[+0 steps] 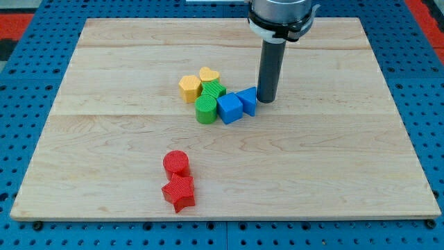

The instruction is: Adjust the group of blocks at the center of the board

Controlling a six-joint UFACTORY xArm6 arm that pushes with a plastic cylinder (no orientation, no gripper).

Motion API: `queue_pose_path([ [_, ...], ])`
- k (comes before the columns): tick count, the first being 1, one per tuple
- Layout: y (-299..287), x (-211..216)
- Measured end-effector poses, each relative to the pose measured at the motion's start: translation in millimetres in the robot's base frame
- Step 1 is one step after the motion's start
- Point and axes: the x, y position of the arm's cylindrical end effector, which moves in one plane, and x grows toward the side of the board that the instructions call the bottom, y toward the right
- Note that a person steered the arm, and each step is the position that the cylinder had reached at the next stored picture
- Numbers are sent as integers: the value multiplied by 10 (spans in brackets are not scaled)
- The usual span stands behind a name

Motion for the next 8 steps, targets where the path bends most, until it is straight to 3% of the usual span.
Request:
queue_pose_path([
  [2,-697,-3],
  [4,-56,359],
  [6,-575,645],
  [8,-1151,473],
])
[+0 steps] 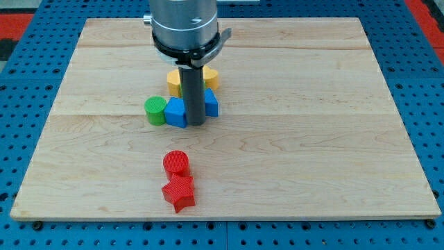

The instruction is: Adjust the group of blocks at the center of the board

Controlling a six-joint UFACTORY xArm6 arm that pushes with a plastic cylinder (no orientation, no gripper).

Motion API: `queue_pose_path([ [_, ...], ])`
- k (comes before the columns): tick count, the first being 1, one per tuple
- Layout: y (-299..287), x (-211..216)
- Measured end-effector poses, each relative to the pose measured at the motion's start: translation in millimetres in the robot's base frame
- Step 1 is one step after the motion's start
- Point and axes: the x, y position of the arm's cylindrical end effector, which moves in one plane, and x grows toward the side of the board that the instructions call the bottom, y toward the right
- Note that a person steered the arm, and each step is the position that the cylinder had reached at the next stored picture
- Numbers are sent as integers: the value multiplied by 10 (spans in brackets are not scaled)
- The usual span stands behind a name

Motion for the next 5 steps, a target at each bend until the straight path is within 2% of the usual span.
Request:
queue_pose_path([
  [1,36,152],
  [2,-221,398],
  [3,-767,413],
  [4,-1048,280],
  [5,-1044,34],
])
